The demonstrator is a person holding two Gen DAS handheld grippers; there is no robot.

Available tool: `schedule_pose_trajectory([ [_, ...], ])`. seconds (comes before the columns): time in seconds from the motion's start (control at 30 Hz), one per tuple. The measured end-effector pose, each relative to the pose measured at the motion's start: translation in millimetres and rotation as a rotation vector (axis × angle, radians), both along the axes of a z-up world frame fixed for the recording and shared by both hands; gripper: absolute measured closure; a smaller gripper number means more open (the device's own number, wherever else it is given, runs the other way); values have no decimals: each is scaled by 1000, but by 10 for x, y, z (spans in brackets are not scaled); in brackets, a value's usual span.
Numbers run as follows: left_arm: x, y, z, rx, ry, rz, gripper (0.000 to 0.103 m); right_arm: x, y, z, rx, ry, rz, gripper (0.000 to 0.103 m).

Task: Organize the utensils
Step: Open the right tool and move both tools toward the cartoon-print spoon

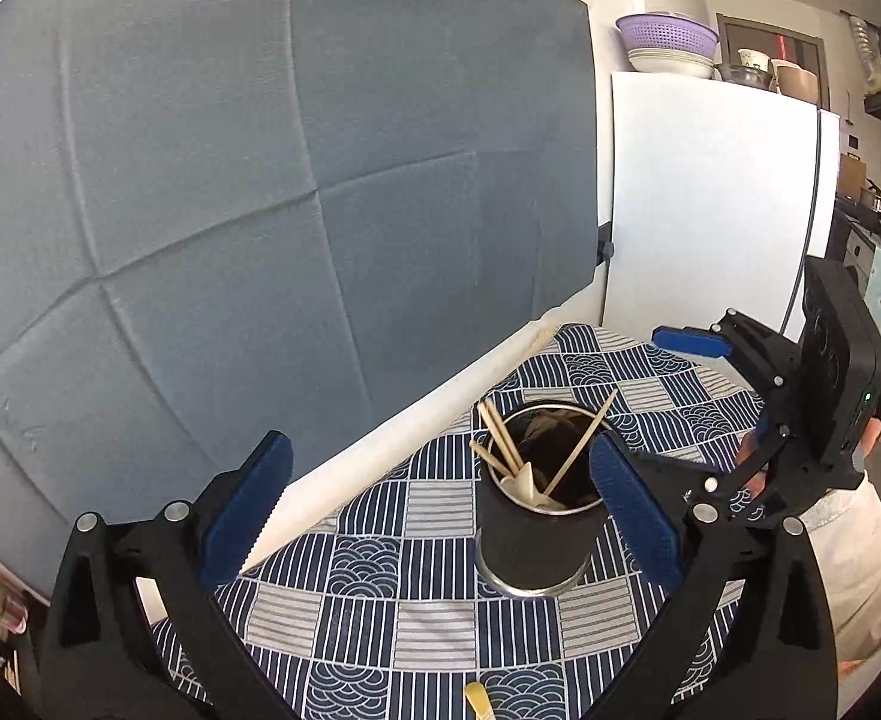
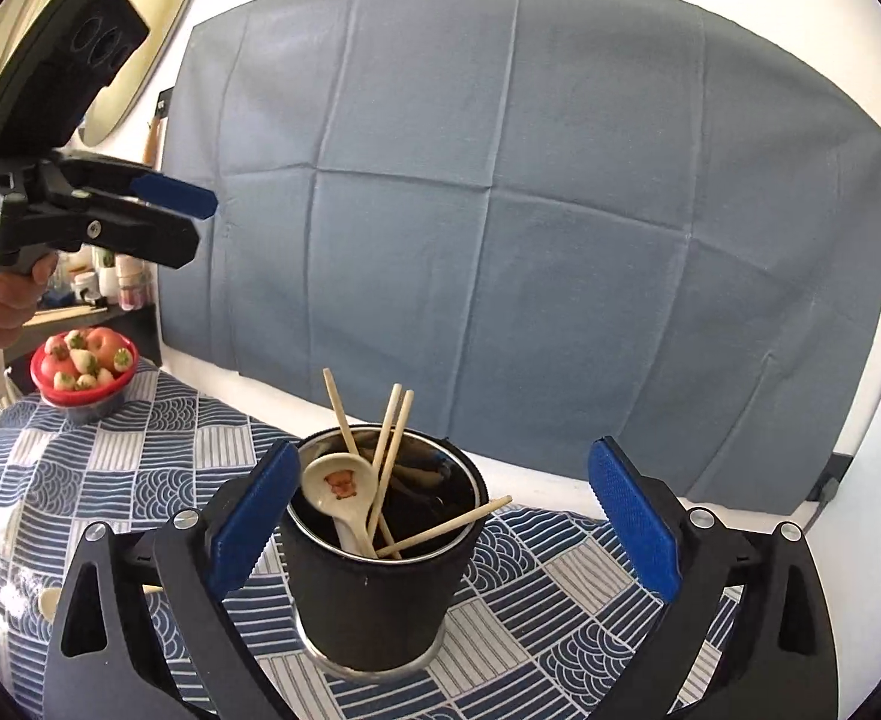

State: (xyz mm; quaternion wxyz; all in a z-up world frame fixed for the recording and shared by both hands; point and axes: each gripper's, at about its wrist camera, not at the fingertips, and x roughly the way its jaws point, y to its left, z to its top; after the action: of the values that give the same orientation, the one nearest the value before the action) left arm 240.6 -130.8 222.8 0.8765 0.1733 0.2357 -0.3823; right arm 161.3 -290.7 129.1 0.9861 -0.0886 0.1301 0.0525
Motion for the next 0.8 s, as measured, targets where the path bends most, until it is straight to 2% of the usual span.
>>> schedule_pose_trajectory([
  [0.13,-90,209,-90,4,11,57,6,-92,13,35,21,2,8,10],
  [0.4,-166,630,-463,-11,135,121,6,-247,217,2,-8,22,36,9],
  [0.53,-239,814,-663,10,157,162,6,-277,343,-44,-22,40,64,9],
  [0.67,-280,971,-865,31,214,201,6,-288,479,-100,-36,59,93,9],
  [0.8,-396,1110,-1009,36,218,234,6,-295,632,-168,-44,91,137,9],
])
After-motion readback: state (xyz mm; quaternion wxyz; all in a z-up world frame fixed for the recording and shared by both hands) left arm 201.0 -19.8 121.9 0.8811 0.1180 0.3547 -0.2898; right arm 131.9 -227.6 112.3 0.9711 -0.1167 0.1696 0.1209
